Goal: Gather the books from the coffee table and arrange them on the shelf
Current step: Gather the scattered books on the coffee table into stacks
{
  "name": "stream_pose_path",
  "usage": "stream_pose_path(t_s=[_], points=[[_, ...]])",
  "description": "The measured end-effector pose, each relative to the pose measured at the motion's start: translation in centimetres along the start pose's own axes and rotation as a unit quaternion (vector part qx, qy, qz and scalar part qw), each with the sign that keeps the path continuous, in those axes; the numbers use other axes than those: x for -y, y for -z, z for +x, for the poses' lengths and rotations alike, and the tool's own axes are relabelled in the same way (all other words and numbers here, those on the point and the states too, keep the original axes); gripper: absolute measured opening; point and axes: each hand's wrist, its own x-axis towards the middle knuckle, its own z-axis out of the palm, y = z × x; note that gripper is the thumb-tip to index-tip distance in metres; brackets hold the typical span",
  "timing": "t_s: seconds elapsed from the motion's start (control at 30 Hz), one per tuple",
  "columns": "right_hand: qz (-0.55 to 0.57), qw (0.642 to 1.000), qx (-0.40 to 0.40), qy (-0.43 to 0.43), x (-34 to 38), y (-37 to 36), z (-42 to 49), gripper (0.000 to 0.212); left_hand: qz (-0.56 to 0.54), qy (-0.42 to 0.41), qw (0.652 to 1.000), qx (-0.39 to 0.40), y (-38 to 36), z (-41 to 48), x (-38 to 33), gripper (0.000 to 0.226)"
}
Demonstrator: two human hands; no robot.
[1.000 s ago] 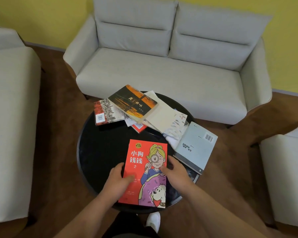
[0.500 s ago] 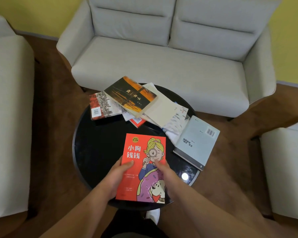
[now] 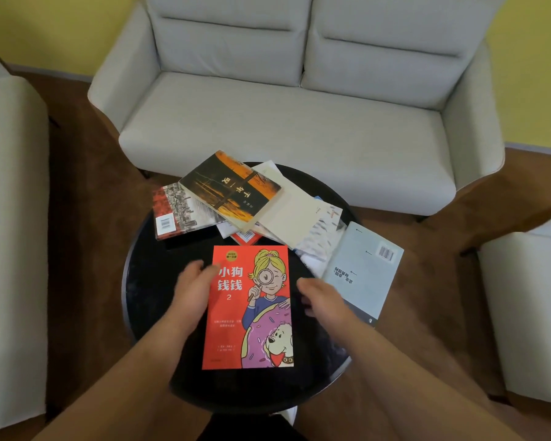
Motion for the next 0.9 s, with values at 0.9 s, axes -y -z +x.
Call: stream_pose_path(t_s=[0.9], points=[[0.045,0.946,-0.308,-0.091,-3.6,10.9,4.7,0.035,-0.245,-0.040,0.969,0.019,-2.1,5.5,-13.0,0.028]])
